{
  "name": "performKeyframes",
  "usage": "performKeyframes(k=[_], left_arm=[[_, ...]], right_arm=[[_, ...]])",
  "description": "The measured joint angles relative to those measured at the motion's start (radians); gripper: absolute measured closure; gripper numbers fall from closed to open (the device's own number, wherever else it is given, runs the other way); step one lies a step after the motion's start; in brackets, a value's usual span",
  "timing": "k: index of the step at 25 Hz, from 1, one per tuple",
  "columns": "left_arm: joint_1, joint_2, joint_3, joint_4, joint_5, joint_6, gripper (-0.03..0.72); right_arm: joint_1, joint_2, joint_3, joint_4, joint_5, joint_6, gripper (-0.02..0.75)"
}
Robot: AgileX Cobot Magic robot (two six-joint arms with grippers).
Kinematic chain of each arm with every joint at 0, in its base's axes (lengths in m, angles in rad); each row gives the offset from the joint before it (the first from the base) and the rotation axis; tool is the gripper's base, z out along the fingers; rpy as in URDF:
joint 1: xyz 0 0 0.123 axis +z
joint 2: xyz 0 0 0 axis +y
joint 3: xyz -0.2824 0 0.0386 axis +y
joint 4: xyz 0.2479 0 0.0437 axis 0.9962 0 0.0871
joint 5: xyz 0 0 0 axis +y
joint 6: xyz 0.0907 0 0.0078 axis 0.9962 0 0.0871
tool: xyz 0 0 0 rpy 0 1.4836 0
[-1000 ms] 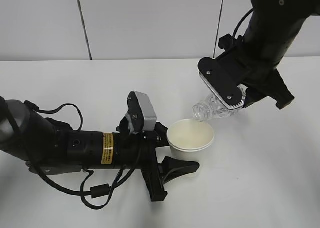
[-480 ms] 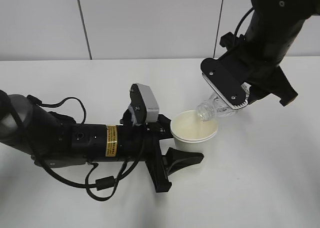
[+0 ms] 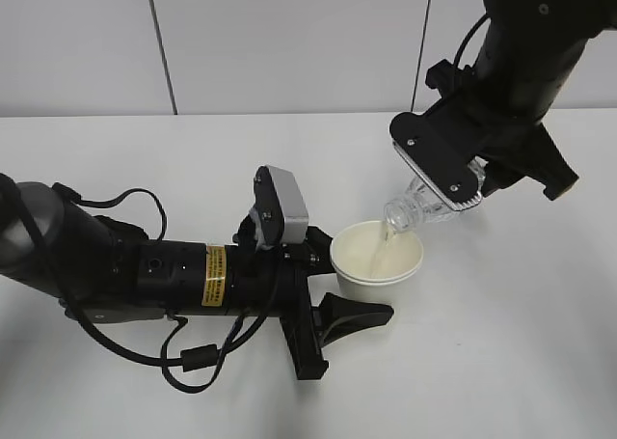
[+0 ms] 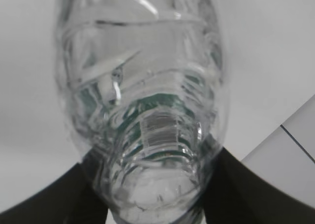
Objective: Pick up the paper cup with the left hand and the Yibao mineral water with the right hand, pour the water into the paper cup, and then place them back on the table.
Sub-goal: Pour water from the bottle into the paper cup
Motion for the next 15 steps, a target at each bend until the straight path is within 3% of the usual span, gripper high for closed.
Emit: performKeyframes(k=[15], left_arm=[[0.0,0.0,0.0,0.001,0.0,-0.011,0.286]], right_arm=[[0.0,0.0,0.0,-0.045,-0.002,0.0,0.338]])
